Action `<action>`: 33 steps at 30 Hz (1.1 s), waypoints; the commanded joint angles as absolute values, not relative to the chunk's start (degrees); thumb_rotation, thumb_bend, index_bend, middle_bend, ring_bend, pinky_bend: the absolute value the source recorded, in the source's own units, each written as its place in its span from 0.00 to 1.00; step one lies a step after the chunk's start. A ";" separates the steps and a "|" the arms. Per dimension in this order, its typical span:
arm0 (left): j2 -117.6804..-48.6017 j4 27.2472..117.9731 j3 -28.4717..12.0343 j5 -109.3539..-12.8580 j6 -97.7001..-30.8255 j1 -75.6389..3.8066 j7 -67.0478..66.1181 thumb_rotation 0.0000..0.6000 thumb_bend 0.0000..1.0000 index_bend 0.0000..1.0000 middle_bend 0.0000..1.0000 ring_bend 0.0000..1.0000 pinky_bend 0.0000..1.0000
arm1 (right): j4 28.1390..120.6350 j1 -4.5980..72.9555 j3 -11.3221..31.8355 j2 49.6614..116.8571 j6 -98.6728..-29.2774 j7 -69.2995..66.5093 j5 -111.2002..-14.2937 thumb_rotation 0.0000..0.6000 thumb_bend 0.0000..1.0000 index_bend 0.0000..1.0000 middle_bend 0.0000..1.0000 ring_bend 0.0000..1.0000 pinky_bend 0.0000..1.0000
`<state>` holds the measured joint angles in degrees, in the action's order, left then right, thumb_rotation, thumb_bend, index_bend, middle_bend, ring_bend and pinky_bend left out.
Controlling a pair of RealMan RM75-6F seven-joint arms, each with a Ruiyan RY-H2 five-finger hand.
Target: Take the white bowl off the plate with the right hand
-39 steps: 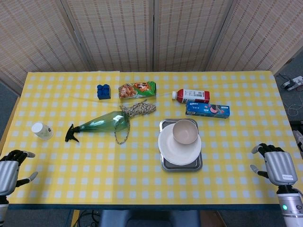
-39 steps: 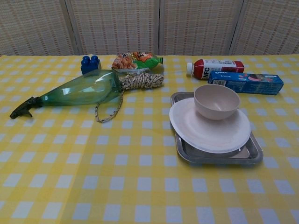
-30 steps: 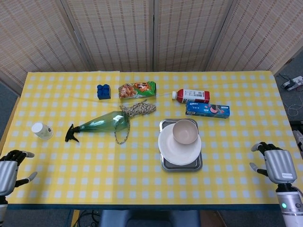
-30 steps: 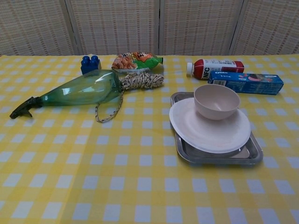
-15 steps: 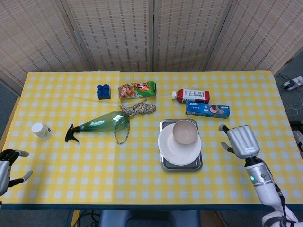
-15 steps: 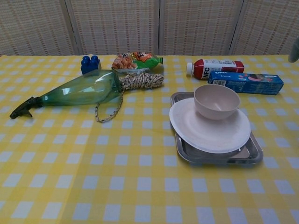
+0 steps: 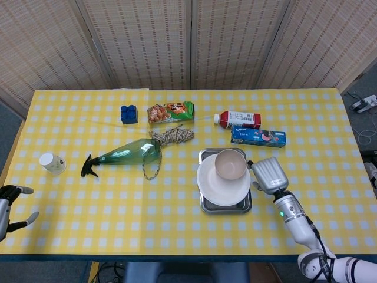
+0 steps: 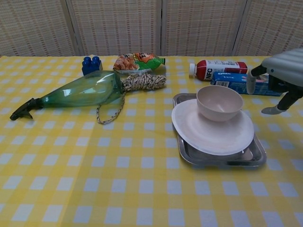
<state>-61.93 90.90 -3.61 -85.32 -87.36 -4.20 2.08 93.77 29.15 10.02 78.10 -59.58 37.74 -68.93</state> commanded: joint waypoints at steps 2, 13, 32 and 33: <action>-61.90 90.85 -3.63 -85.24 -87.30 -4.20 2.26 1.00 0.00 0.47 0.41 0.29 0.45 | 90.20 30.76 9.69 80.85 -58.55 38.19 -67.01 1.00 0.15 0.41 1.00 1.00 1.00; -61.93 90.88 -3.66 -84.95 -86.92 -4.28 2.19 1.00 0.00 0.47 0.41 0.29 0.45 | 84.30 35.40 9.87 86.17 -55.42 37.58 -64.81 1.00 0.16 0.41 1.00 1.00 1.00; -61.68 90.67 -3.92 -84.33 -86.59 -4.33 2.94 1.00 0.00 0.47 0.41 0.29 0.45 | 92.24 38.40 9.20 82.87 -58.48 42.45 -63.20 1.00 0.40 0.70 1.00 1.00 1.00; -61.67 90.71 -3.95 -84.28 -86.65 -4.29 2.92 1.00 0.00 0.47 0.41 0.29 0.45 | 93.62 38.51 9.17 82.46 -59.17 42.88 -63.85 1.00 0.40 0.70 1.00 1.00 1.00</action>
